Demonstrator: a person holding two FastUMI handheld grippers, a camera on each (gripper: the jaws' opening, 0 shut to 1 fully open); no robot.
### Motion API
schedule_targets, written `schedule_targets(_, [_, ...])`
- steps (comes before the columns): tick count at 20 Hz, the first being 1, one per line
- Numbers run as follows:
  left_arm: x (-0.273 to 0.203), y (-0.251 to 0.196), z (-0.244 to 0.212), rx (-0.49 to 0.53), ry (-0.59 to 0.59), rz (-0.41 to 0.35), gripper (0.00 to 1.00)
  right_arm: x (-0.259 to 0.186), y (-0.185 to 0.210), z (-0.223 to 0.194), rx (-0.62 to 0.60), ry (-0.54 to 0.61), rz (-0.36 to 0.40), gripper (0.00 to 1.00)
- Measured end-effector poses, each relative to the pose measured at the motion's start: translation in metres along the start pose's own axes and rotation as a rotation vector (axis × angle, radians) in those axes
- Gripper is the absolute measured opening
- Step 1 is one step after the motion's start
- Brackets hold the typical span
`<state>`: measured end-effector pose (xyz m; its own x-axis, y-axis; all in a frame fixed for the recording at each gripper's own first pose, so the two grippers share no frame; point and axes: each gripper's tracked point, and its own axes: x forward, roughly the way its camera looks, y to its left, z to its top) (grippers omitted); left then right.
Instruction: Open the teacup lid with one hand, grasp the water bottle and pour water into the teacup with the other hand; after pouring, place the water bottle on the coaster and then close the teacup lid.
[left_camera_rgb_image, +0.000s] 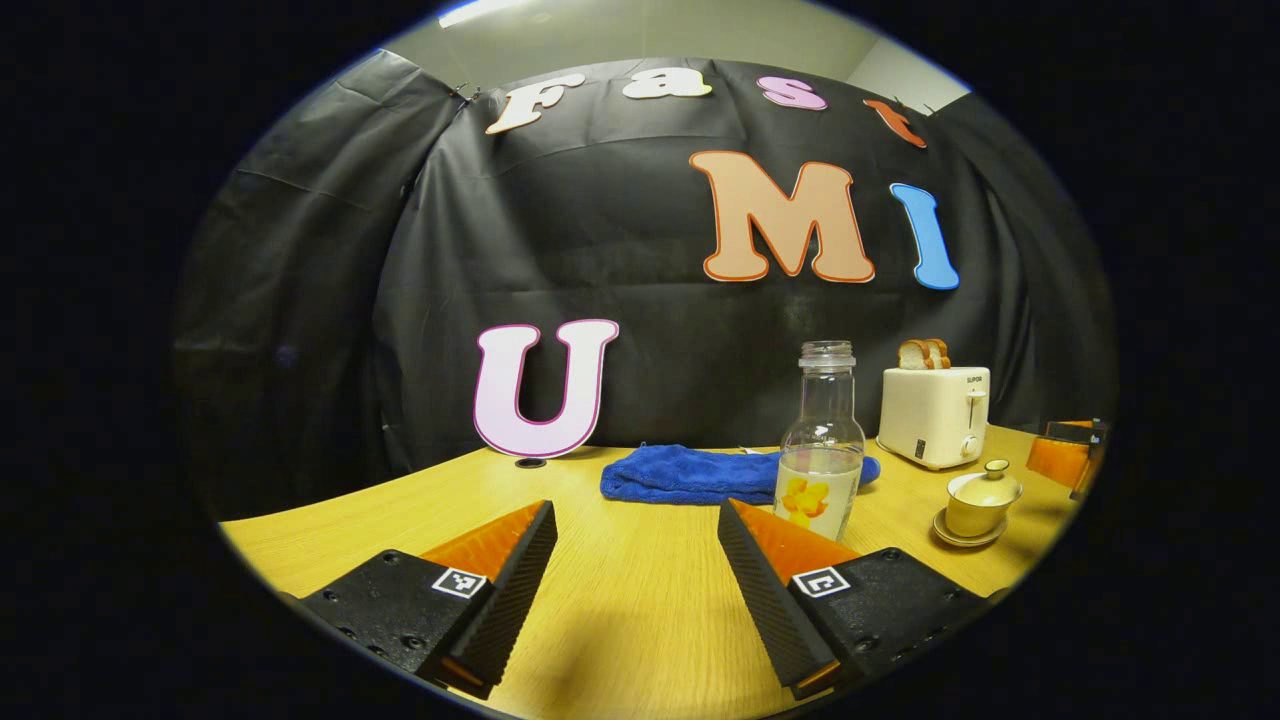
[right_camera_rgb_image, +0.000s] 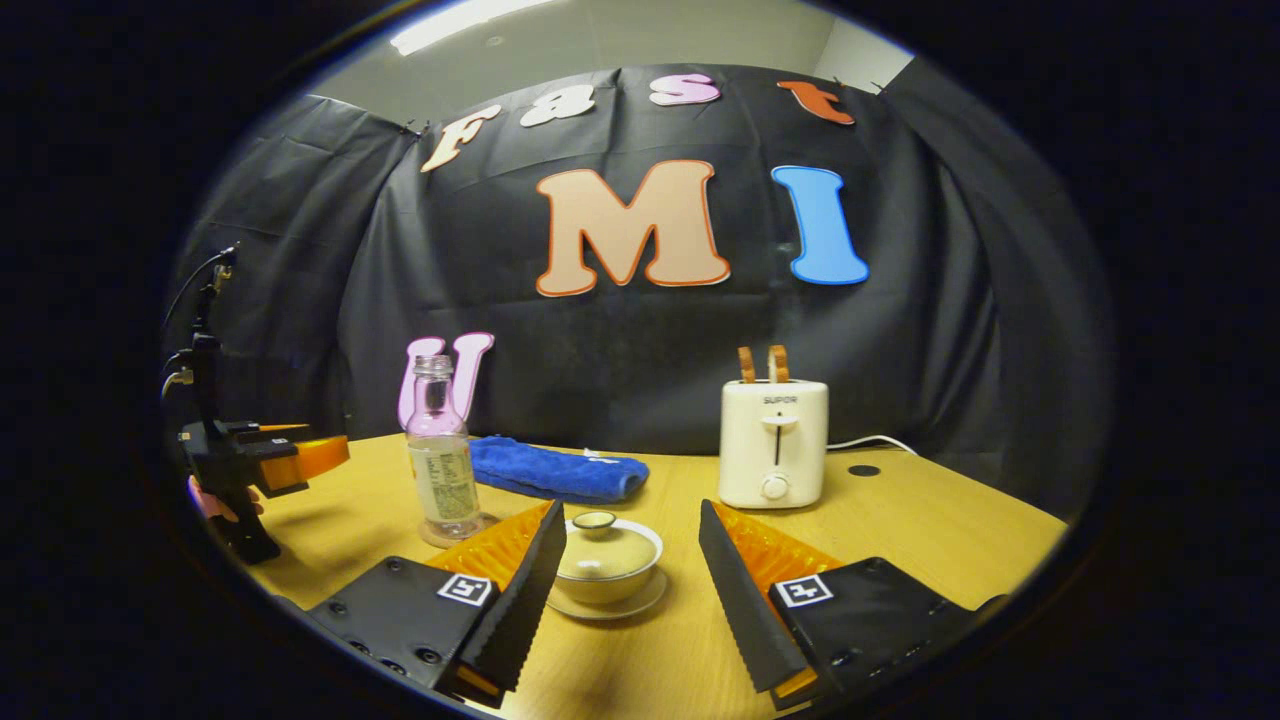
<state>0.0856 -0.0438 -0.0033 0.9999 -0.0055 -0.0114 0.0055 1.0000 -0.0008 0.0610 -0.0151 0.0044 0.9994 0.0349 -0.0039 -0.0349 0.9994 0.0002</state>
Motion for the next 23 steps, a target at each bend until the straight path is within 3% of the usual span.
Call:
schedule_targets(2, [-0.002,0.0,0.0,-0.001,0.001,-0.001,0.95,-0.007,-0.009,0.001,-0.002,-0.004,-0.043,0.9])
schedule_targets(3, [-0.004,0.001,0.0,-0.002,0.002,0.001,0.95,-0.01,-0.016,0.001,-0.003,-0.005,-0.072,0.82])
schedule_targets(4, [-0.005,0.001,0.0,-0.002,0.0,0.003,0.95,-0.012,-0.023,0.001,-0.004,-0.006,-0.105,0.89])
schedule_targets(12, [-0.015,0.004,0.0,0.002,0.0,0.003,0.95,-0.031,-0.054,0.003,-0.01,-0.016,-0.264,0.89])
schedule_targets(14, [-0.016,0.008,0.0,0.004,0.0,0.021,0.95,-0.033,-0.056,0.004,-0.01,-0.016,-0.273,0.82])
schedule_targets(16, [-0.018,0.01,0.0,0.006,0.003,0.033,0.95,-0.034,-0.057,0.003,-0.01,-0.016,-0.279,0.9])
schedule_targets(19, [-0.019,0.011,0.0,0.008,0.002,0.048,0.94,-0.034,-0.057,0.003,-0.01,-0.016,-0.278,0.86])
schedule_targets(20, [-0.018,0.012,0.0,0.008,0.003,0.049,0.94,-0.033,-0.058,0.003,-0.01,-0.017,-0.278,0.9])
schedule_targets(22, [-0.018,0.012,0.0,0.009,0.003,0.053,0.94,-0.033,-0.057,0.003,-0.011,-0.017,-0.278,0.82])
schedule_targets(23, [-0.019,0.012,0.001,0.008,0.002,0.053,0.94,-0.034,-0.058,0.002,-0.011,-0.017,-0.278,0.9])
